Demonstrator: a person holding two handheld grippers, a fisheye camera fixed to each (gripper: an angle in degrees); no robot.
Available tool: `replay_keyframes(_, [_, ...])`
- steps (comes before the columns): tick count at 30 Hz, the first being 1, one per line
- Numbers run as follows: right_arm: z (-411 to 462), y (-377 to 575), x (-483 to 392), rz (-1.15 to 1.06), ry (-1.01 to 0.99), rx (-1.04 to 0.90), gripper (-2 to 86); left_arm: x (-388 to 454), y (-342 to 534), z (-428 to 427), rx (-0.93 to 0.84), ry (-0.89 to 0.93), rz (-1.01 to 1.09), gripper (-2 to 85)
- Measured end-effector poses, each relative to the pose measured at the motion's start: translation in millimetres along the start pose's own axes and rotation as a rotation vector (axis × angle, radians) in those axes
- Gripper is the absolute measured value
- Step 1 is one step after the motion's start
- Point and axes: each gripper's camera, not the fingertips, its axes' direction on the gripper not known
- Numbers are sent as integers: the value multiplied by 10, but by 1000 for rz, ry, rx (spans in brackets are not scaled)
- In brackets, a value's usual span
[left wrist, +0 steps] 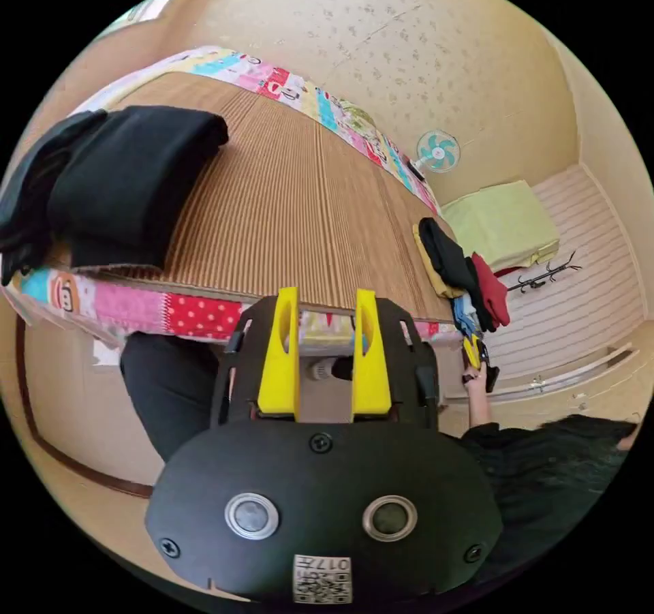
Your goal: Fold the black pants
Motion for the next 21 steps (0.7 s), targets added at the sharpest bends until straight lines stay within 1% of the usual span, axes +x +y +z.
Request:
replay_keyframes(1, [91, 200, -84, -35, -1, -43, 76, -58, -87, -55, 18, -73, -2, 140])
replay_keyframes(2, [196, 352, -180, -72, -10, -88, 75, -175, -258, -136, 53, -203, -18, 155])
replay_keyframes(3, [254, 411, -224, -86, -19, -113, 75, -297, -433, -163, 84, -295, -33, 167])
replay_keyframes(5, [492, 568, -382, -122, -62, -195, 77, -506, -704, -43, 66, -378, -42, 170])
replay_keyframes(7, [646, 644, -486, -134, -65, -230, 78, -755, -925, 213, -26, -457, -98, 170])
replay_keyframes(8, [721, 700, -562, -143, -74, -237, 78, -911, -994, 435, -90, -473, -139, 153])
replay_keyframes(9, [748, 733, -602, -150, -84, -238, 78, -976, -1006, 599, -119, -539, -182, 133])
replay_keyframes(10, [792, 806, -676, -161, -108, -237, 76, -946, -998, 620, -95, -582, -187, 121])
replay_keyframes(11, [831, 892, -746, -172, -129, -240, 73, -863, -1003, 622, -66, -584, -195, 93])
replay_keyframes(12, [850, 939, -780, -180, -137, -242, 71, -777, -1015, 566, -25, -524, -223, 59])
replay_keyframes(13, [894, 1042, -847, -197, -146, -247, 67, -733, -1015, 519, 5, -462, -235, 55])
replay_keyframes(14, [947, 1141, -917, -218, -148, -256, 63, -612, -1005, 422, 84, -285, -217, 47])
replay_keyframes(15, [980, 1189, -954, -229, -147, -261, 62, -425, -1002, 367, 142, -121, -152, 45])
replay_keyframes(16, [1061, 1279, -1031, -250, -145, -275, 59, -295, -1006, 359, 156, -65, -108, 45])
replay_keyframes(17, [1160, 1364, -1119, -275, -146, -290, 57, 31, -1007, 379, 150, -14, -11, 45])
replay_keyframes(18, [1219, 1408, -1170, -289, -148, -300, 56, 418, -966, 430, 134, -6, 105, 46])
replay_keyframes(20, [1475, 1588, -1393, -345, -142, -330, 56, 961, -801, 563, 108, 12, 263, 48])
replay_keyframes(21, [1546, 1639, -1454, -362, -139, -336, 56, 1259, -638, 692, 77, 71, 353, 49])
